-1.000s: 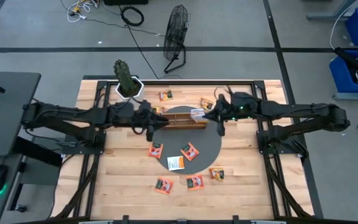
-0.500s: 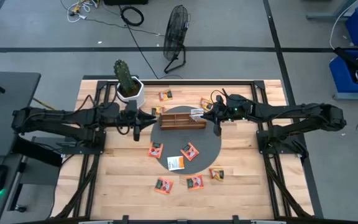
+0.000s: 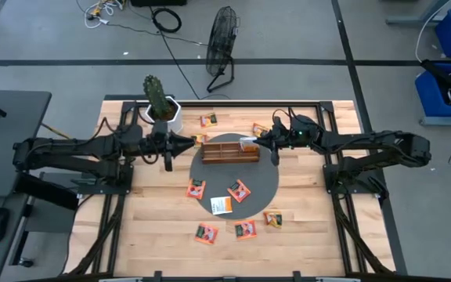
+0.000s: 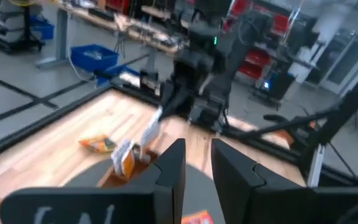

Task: Pick & Place Tea
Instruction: Put the white tea bag into the right section of the wooden organizer

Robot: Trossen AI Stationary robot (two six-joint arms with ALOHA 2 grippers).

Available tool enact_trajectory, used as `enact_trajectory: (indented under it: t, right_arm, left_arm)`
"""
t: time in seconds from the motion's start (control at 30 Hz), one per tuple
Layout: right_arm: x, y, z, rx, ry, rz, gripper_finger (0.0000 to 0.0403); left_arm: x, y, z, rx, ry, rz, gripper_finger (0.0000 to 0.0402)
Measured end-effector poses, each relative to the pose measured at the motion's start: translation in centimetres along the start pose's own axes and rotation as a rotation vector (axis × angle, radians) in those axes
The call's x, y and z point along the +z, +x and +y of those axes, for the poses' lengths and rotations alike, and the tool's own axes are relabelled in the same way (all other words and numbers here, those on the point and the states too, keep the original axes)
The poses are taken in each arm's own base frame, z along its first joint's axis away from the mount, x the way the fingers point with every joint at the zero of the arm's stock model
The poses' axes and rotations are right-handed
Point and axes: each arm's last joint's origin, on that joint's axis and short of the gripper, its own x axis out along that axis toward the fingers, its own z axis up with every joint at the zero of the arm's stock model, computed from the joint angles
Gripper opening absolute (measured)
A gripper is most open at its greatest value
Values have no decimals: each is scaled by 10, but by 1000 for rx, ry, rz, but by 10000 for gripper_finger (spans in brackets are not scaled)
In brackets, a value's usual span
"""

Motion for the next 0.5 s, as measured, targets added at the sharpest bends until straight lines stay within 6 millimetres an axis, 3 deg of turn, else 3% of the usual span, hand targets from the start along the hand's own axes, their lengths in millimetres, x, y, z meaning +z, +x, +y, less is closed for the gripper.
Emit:
enact_trajectory:
  t: [0.17, 0.5]
  right_arm:
    - [-6, 0, -5, -6, -39, 11, 0]
    - [-23, 21, -11, 41, -34, 25, 0]
  left_arm:
    - [4, -4, 5, 25, -12, -21, 78]
    - [7, -4, 11, 53, -66, -44, 78]
